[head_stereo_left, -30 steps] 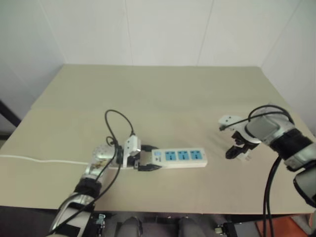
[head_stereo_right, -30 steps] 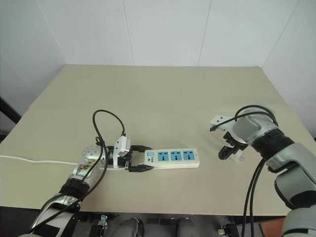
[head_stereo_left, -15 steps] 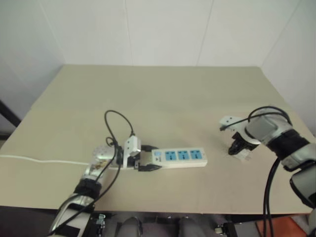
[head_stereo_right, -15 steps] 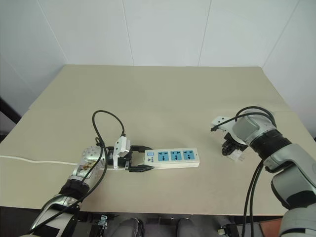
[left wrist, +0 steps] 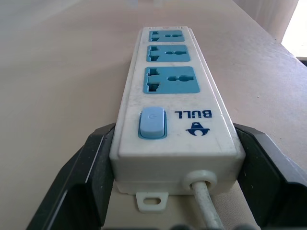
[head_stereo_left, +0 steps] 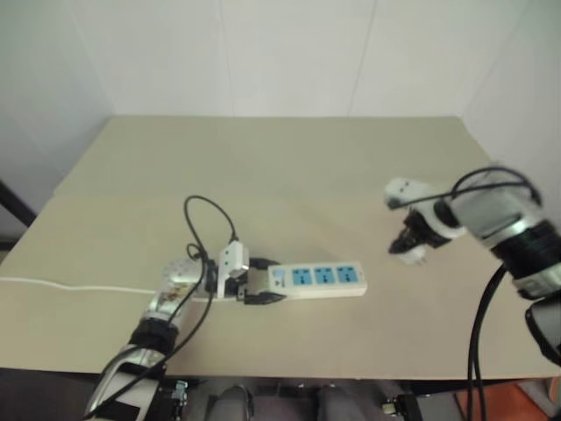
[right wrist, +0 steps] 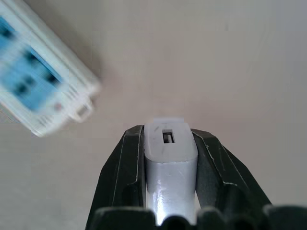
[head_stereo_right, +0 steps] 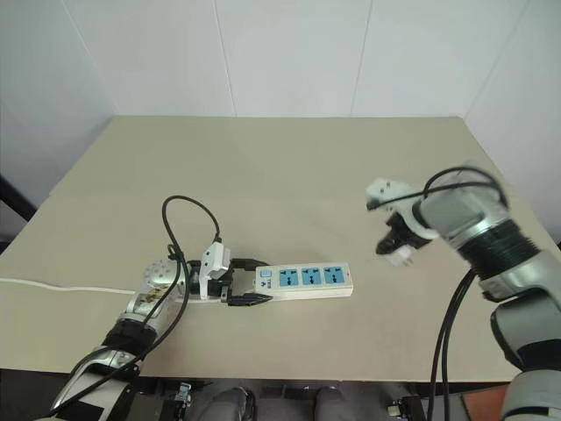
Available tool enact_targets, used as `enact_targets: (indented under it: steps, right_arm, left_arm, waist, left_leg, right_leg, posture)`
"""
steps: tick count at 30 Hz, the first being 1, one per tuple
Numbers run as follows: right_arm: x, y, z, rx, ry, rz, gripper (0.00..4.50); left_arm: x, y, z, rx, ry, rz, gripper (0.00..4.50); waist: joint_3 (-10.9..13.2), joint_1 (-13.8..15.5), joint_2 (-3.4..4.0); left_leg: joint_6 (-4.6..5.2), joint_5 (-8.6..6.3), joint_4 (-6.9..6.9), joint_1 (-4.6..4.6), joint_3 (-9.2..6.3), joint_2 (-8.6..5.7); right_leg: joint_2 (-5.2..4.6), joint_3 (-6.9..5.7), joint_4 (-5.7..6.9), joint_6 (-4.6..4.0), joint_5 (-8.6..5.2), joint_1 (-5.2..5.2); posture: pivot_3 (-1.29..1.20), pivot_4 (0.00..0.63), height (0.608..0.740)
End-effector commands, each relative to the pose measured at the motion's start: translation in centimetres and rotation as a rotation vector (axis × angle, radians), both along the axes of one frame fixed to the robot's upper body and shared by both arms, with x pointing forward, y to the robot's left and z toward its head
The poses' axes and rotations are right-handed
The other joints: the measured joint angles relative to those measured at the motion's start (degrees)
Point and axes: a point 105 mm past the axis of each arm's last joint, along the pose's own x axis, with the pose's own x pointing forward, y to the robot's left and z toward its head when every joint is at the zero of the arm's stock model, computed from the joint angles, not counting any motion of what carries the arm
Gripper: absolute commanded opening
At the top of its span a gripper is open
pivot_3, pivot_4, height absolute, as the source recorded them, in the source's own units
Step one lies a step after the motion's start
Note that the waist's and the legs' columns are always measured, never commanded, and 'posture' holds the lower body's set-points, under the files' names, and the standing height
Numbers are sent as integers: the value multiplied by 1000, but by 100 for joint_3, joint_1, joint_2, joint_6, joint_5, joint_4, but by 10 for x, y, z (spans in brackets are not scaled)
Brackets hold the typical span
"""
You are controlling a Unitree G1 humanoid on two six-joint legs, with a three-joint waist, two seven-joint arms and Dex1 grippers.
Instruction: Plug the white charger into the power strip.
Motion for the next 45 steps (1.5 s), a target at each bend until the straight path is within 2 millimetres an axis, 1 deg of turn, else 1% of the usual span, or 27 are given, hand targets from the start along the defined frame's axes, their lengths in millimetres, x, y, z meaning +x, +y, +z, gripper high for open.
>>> enact_targets:
  steps: [1,3,4,6,8,11,14,21,26,30,33,45]
  right_arm:
    - [-11,26,31,279,-151,164,1127]
    - [-22,40,36,424,-232,280,1127]
    - [-28,47,36,495,-236,311,1127]
    - [-40,60,35,640,-265,393,1127]
    - [-48,70,30,752,-291,440,1127]
    - [-56,85,20,893,-326,496,1127]
    - [-54,96,8,979,-378,514,1127]
    - [-45,108,-14,1045,-342,526,1127]
    - [-40,108,-36,1029,-292,554,1127]
    - [-37,107,-47,1030,-259,556,1127]
    - [-34,105,-57,997,-256,555,1127]
    - [-25,104,-64,993,-293,540,1127]
  left_arm:
    - [-5,-1,-4,36,10,-63,3257]
    - [-4,-1,-5,48,2,-77,3257]
    - [-3,-1,-5,51,1,-79,3257]
    - [-2,-2,-5,57,-5,-85,3257]
    - [-1,-3,-4,55,-12,-82,3257]
    - [1,-3,-4,62,-27,-81,3257]
    - [1,-3,-5,67,-30,-82,3257]
    - [-1,-2,-6,59,-26,-76,3257]
    - [-2,-3,-6,56,-27,-68,3257]
    - [-2,-2,-7,57,-28,-66,3257]
    - [-1,-2,-6,61,-29,-67,3257]
    - [-1,1,-3,72,-32,-73,3257]
  waist:
    - [-7,2,-14]
    - [-9,6,-18]
    - [-9,4,-18]
    - [-9,-1,-18]
    - [-9,-4,-17]
    - [-9,-1,-18]
    - [-10,-4,-19]
    - [-10,-8,-19]
    - [-10,-9,-19]
    - [-10,-10,-19]
    - [-10,-10,-19]
    - [-10,-22,-19]
  left_leg:
    - [0,0,1,1,-2,0]
    - [0,0,5,6,-1,-1]
    - [0,0,6,6,-3,-1]
    - [0,0,8,6,-2,-1]
    - [1,0,8,6,-5,0]
    - [1,0,9,8,-4,-1]
    - [1,1,10,11,-5,-2]
    - [0,1,14,16,-6,-2]
    - [0,1,14,16,-5,-2]
    - [0,1,14,17,-5,-2]
    - [0,1,14,19,-5,-2]
    - [0,1,14,19,-5,-1]
  right_leg:
    - [0,-4,-2,0,0,7]
    - [-1,-3,-2,0,0,15]
    - [0,-4,0,0,0,17]
    - [0,-2,4,0,1,14]
    - [1,-2,4,0,1,16]
    - [0,-2,7,0,1,16]
    - [0,-2,7,0,1,20]
    - [1,-2,11,0,1,22]
    - [1,-2,10,0,1,22]
    - [1,-2,11,1,1,23]
    - [1,-1,10,0,1,24]
    - [2,-2,11,0,1,23]
  posture:
    - [0,150,740]
    - [0,150,740]
    - [0,150,740]
    - [0,150,740]
    - [0,150,740]
    - [0,150,740]
    - [0,150,740]
    - [0,150,740]
    - [0,150,740]
    - [0,150,740]
    - [0,150,740]
    - [0,150,740]
